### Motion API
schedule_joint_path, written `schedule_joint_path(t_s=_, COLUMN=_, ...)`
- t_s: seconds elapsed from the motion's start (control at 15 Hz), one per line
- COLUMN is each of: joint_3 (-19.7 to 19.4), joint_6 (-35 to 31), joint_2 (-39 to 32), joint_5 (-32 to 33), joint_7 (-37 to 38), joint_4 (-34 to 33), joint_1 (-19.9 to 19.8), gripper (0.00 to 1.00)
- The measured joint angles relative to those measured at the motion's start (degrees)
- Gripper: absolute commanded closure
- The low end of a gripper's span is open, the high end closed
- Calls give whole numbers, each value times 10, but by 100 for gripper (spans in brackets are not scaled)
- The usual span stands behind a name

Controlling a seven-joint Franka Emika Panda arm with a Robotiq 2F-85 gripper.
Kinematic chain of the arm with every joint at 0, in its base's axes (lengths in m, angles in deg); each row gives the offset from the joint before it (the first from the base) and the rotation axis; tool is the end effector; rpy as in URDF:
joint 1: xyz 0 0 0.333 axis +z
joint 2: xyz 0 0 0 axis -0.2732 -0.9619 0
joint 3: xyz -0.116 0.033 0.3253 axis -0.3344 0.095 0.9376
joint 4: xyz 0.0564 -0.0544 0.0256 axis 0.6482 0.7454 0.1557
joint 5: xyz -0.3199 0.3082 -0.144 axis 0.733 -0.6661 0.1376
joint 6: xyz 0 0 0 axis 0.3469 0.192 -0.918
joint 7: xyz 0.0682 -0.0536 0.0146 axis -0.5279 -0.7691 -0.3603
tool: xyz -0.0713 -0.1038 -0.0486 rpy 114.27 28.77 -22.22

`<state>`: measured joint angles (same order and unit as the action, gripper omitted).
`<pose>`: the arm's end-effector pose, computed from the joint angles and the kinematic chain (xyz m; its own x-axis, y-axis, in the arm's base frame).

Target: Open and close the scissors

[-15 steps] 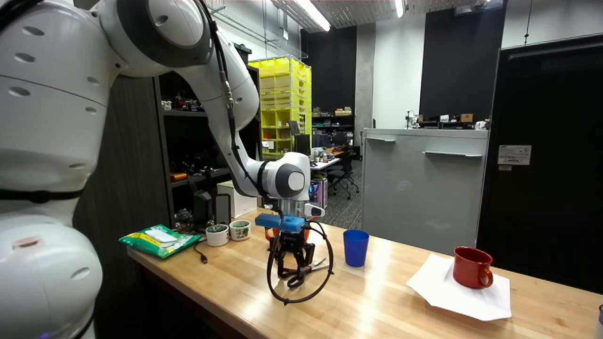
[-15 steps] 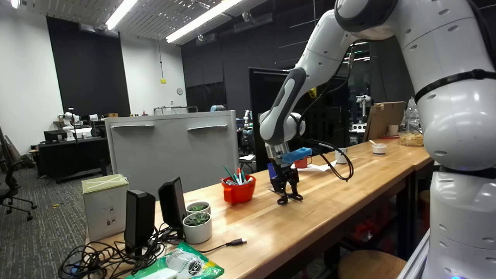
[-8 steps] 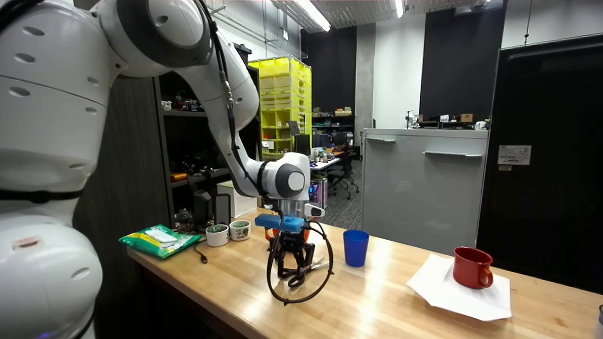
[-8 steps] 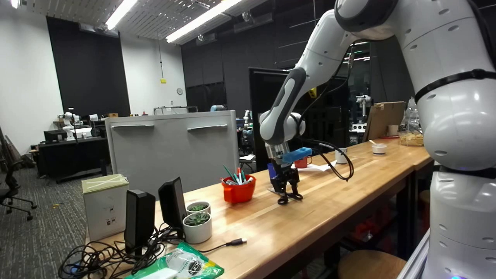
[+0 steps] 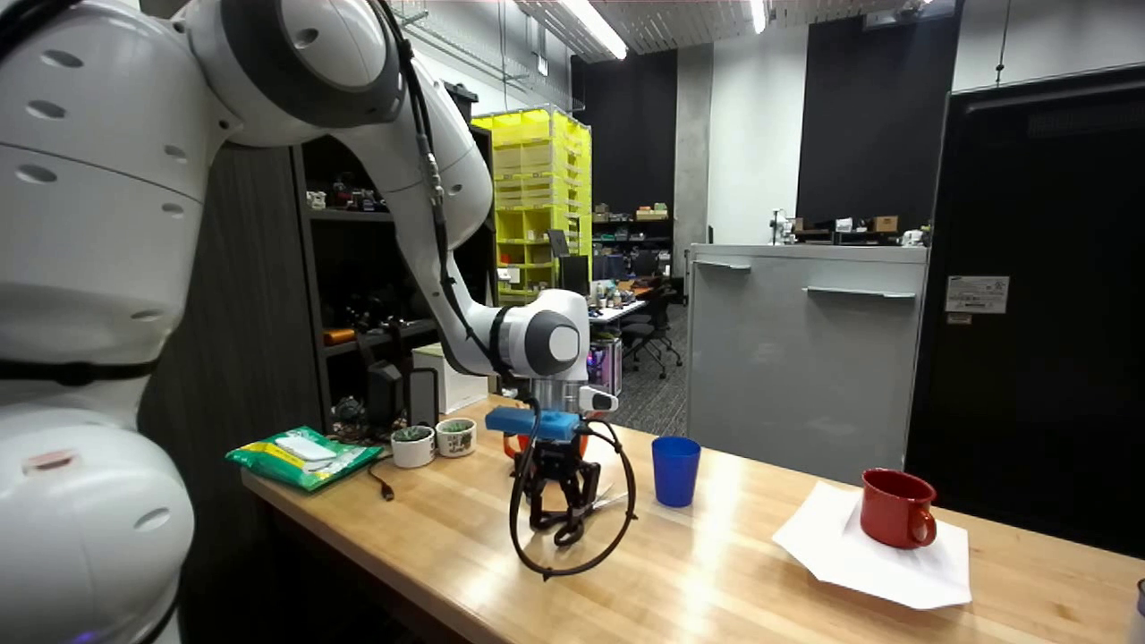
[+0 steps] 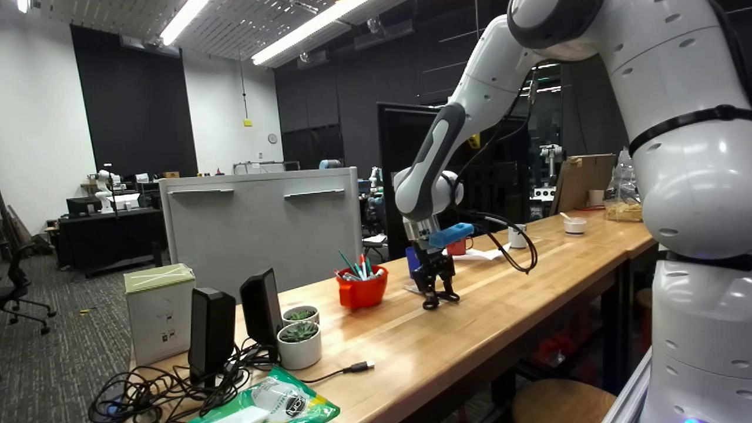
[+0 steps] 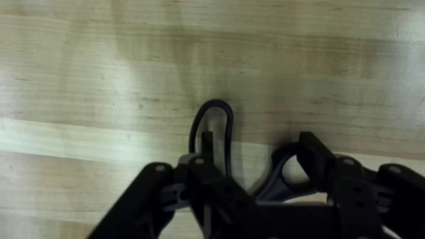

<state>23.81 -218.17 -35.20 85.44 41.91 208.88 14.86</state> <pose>0.5630 -0.0443 0.1741 0.9786 0.0228 -0.2044 0.0442 -0.9939 0.1008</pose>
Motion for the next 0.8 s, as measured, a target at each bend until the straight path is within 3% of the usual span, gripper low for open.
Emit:
schedule_joint_path(t_s=0.4, joint_3=-2, joint_6=0, joint_2=0, joint_5=1, joint_7=1, joint_4=0, joint_1=0, gripper=33)
schedule_joint_path(t_s=0.67, joint_3=-5, joint_6=0, joint_2=-1, joint_5=1, joint_7=1, joint_4=0, joint_1=-1, gripper=24)
schedule_joint_path(t_s=0.73, joint_3=-6, joint_6=0, joint_2=-1, joint_5=1, joint_7=1, joint_4=0, joint_1=-1, gripper=14)
schedule_joint_path(t_s=0.8, joint_3=-7, joint_6=-1, joint_2=-2, joint_5=1, joint_7=1, joint_4=0, joint_1=-2, gripper=16)
